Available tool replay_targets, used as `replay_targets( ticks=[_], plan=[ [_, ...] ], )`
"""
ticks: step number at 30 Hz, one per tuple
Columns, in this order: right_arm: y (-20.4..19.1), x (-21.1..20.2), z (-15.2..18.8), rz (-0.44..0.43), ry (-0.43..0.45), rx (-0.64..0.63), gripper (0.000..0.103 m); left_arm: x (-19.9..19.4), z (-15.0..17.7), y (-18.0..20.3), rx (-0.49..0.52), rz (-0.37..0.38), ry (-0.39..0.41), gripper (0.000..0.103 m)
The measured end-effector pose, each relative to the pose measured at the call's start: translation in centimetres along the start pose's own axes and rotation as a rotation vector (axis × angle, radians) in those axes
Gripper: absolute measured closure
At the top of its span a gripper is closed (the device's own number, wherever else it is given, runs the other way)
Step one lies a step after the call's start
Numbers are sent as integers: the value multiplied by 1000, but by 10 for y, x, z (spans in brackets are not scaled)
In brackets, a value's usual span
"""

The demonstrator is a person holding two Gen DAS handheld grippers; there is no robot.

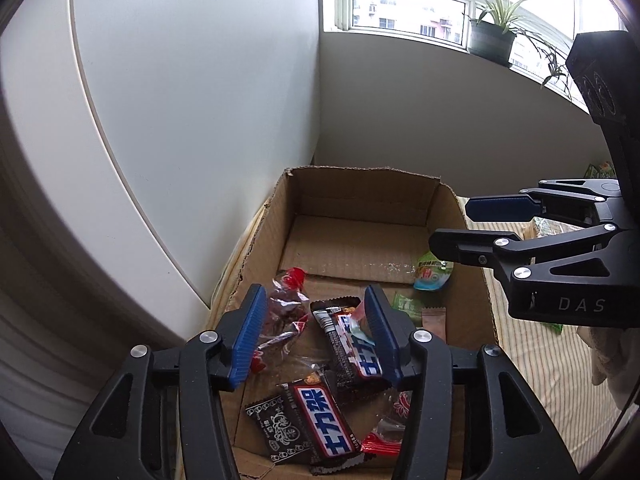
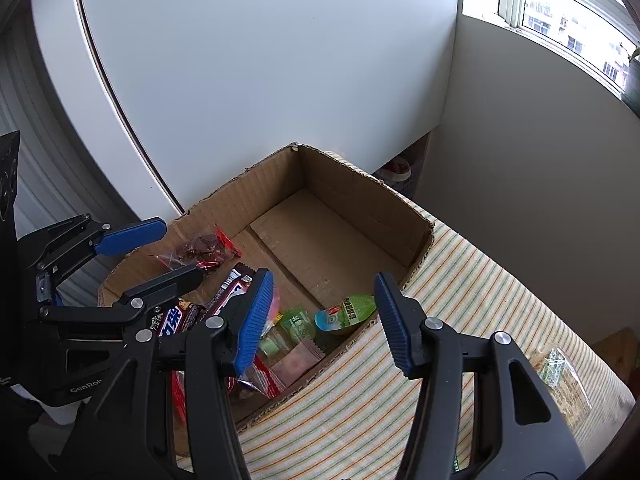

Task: Organize snacks
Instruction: 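Move both open tools back toward the green candy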

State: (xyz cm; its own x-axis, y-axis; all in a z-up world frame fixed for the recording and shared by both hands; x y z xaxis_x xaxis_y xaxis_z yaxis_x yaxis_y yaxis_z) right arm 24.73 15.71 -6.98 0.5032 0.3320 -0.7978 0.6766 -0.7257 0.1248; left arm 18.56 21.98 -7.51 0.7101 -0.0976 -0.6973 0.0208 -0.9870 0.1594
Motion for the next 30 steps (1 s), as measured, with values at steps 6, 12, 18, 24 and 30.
replay_targets(
  ticks=[6,12,18,24,30],
  plan=[
    [13,-18,6,8,9,16,48,-11,1,9,6,6,12,53],
    [31,-41,21,24,13,26,48,-26,3,22,10,17,28,53],
    [57,-55,48,53,-8,45,48,-34,10,40,18,40,31,53],
    [91,-71,75,80,-20,105,48,-37,18,63,34,70,25,53],
    [131,-81,98,106,-29,170,48,-33,24,93,55,105,12,53]
  ],
)
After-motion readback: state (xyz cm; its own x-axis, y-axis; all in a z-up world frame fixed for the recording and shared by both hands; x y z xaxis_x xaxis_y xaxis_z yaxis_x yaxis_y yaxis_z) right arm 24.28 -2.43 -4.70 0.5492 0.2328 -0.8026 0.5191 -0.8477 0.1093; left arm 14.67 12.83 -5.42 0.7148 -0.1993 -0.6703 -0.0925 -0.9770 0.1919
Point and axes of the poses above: each gripper's, at about its wrist camera, not at the fingertips, and x roughly the way its jaws point, y to its right, z to its underside, the point moved 7 cm from there along x, roughly the way its jaws point, and after that the axes turned 15 degrees about z, right-handed, at the moved point
